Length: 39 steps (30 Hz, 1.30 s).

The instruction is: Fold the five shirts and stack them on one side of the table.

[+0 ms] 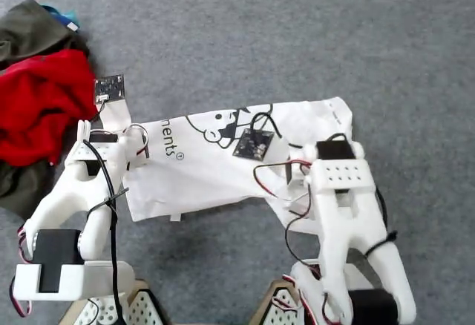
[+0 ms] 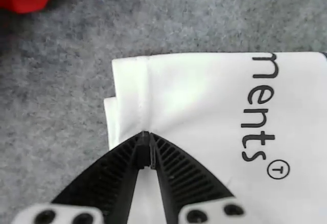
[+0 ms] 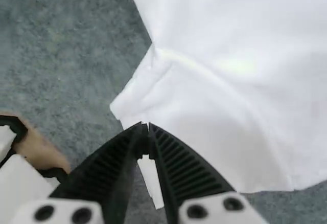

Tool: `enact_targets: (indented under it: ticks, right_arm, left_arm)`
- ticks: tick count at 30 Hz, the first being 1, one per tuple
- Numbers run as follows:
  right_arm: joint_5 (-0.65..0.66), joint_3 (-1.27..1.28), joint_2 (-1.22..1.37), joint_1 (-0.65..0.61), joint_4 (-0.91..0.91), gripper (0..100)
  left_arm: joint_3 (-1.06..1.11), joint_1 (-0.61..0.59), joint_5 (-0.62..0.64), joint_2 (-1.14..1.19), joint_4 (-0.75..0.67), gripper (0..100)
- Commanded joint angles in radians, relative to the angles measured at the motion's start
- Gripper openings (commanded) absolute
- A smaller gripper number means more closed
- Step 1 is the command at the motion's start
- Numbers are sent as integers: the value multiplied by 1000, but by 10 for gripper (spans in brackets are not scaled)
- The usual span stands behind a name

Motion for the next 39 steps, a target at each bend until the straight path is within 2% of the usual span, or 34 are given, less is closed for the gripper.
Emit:
enact_targets:
  ticks: [1,5,11,16,24,31,39]
  right_arm:
    - [60,-62,-91,43,80,15]
    - [183,-42,-139,123,104,28]
    - [384,56,-133,210,101,156]
    - [459,142,-136,218,38,152]
    - [531,311,-130,221,-212,152]
    - [535,450,-130,222,-414,152]
    - [568,476,-128,226,-440,148]
  left_arm:
    - [-41,-10,9,2,5,29]
    - [-42,-10,9,2,5,29]
    - [-44,-10,9,2,5,29]
    - [-44,-10,9,3,5,29]
    - [-45,-7,8,3,5,29]
    - [-45,-5,8,3,5,29]
    - [-45,-4,8,3,6,29]
